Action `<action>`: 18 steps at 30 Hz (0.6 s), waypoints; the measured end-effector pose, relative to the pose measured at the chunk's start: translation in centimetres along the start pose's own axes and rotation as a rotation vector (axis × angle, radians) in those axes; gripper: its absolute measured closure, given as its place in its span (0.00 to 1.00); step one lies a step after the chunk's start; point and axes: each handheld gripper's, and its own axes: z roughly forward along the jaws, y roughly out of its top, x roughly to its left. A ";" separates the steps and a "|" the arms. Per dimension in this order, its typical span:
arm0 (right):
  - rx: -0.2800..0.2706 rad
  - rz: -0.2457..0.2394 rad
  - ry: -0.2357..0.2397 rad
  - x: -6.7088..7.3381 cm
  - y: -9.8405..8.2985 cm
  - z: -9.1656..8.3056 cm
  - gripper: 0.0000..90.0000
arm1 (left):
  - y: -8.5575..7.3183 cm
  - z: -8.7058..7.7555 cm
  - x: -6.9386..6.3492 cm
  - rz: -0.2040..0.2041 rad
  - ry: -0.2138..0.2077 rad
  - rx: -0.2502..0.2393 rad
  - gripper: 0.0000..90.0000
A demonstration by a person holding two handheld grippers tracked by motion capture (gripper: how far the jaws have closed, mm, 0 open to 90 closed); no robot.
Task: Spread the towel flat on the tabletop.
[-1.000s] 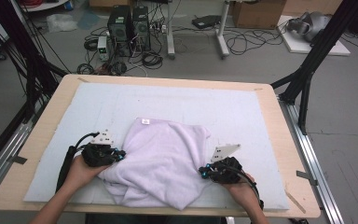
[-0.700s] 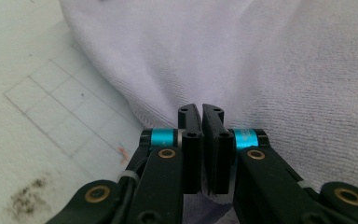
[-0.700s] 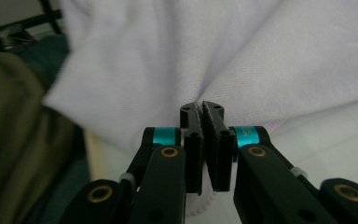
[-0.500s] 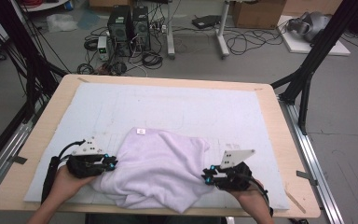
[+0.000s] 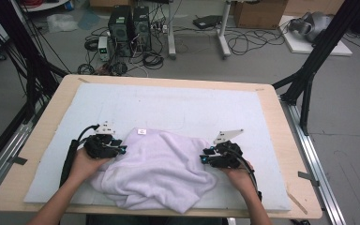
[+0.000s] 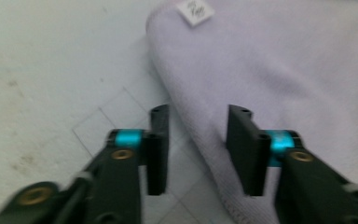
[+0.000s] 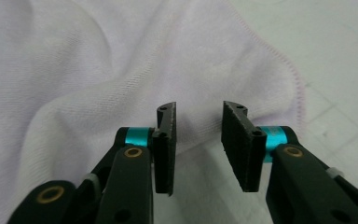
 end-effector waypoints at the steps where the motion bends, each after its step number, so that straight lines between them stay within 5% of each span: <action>1: 0.011 0.002 0.005 0.0 0.1 0.4 0.81 | 0.0 -0.1 0.1 -0.004 -0.028 -0.001 0.89; 3: 0.014 0.013 0.037 -0.3 0.3 0.8 0.96 | 0.1 -0.2 0.0 0.003 -0.024 0.009 0.95; 9: 0.017 -0.020 0.006 -0.1 2.2 0.0 0.98 | 0.3 -1.4 0.1 0.000 0.007 -0.043 0.96; 12: 0.011 -0.055 -0.019 0.4 3.4 -0.2 0.97 | 0.7 -2.5 0.0 -0.017 0.029 -0.110 0.96; 15: 0.032 -0.067 -0.006 0.9 4.0 1.1 0.94 | 1.1 -2.6 -0.3 -0.018 -0.020 -0.137 0.91; 17: 0.091 -0.088 0.027 1.3 4.0 2.3 0.88 | 1.1 -2.2 -0.7 -0.001 -0.051 -0.119 0.83; 18: 0.076 -0.093 0.026 1.3 4.0 2.2 0.88 | 1.0 -1.9 -0.8 0.000 -0.060 -0.110 0.80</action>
